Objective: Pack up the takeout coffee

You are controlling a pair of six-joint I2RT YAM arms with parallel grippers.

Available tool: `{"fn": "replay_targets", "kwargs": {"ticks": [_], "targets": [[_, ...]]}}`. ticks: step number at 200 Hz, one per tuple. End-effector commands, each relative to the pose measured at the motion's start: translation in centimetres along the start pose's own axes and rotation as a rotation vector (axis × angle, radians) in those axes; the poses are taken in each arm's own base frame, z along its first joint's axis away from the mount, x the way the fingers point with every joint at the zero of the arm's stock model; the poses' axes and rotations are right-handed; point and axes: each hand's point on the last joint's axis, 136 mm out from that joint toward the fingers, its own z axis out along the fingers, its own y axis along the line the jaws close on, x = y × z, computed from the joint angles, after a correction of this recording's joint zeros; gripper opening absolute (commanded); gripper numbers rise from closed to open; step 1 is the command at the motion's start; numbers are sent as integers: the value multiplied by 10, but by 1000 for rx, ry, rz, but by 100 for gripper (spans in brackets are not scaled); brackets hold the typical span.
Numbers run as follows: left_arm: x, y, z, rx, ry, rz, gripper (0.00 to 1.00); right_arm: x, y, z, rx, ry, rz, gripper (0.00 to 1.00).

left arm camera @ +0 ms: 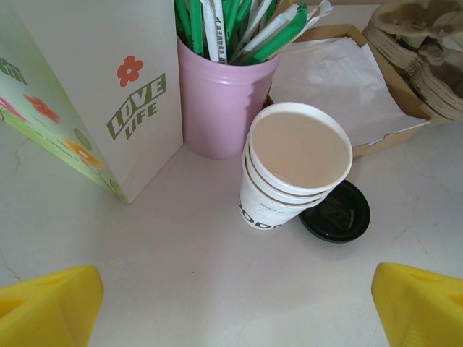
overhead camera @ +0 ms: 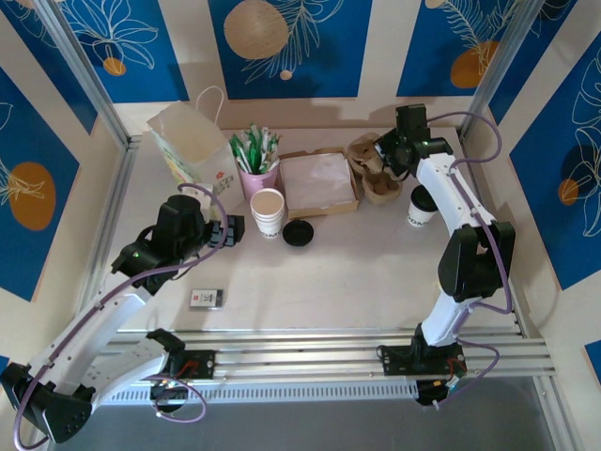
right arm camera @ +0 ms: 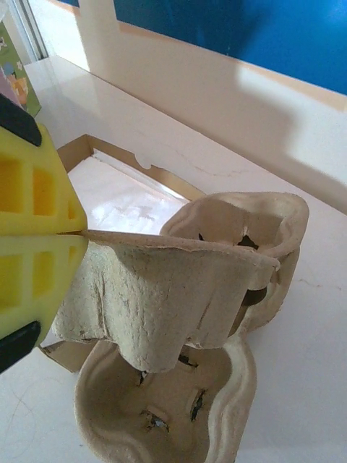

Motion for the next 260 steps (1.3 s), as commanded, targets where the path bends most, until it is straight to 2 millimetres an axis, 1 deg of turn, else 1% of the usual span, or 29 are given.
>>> {"fn": "replay_targets", "kwargs": {"ticks": [1, 54, 73, 93, 105, 124, 146, 167, 180, 205, 227, 236, 241, 242, 260], "targets": [[-2, 0, 2, 8, -7, 10, 95, -12, 29, -39, -100, -36, -15, 0], [-3, 0, 2, 9, -10, 9, 95, -18, 48, -72, -173, -70, -28, 0], [-3, 0, 2, 9, -10, 9, 95, -17, 53, -85, -202, -72, -33, 0], [-3, 0, 1, 8, -11, 10, 96, -11, 59, -104, -237, -75, -53, 0], [-3, 0, 1, 9, -14, 10, 95, -6, 58, -117, -258, -80, -62, 0], [-4, 0, 0, 11, -16, 8, 96, 6, 49, -135, -284, -82, -74, 0], [-5, -1, -1, 15, -19, 8, 95, 27, 28, -156, -297, -81, -88, 0], [-5, -1, -1, 19, -17, 7, 95, 50, -2, -171, -289, -90, -106, 0], [-5, -2, -1, 21, -18, 5, 95, 66, -24, -175, -267, -76, -108, 0], [-6, -2, -3, 23, -26, 5, 96, 99, -72, -179, -226, -37, -88, 0], [-6, -1, -4, 21, -28, 4, 95, 118, -110, -183, -192, -37, -68, 0], [-6, -2, -4, 23, -28, 3, 95, 124, -122, -184, -186, -38, -69, 0], [-6, -2, -4, 22, -26, 5, 95, 128, -129, -181, -175, -33, -70, 0], [-6, -2, -4, 21, -25, 5, 95, 130, -134, -180, -166, -31, -69, 0], [-6, -1, -3, 20, -25, 5, 96, 148, -154, -171, -134, 9, -67, 0]]}}
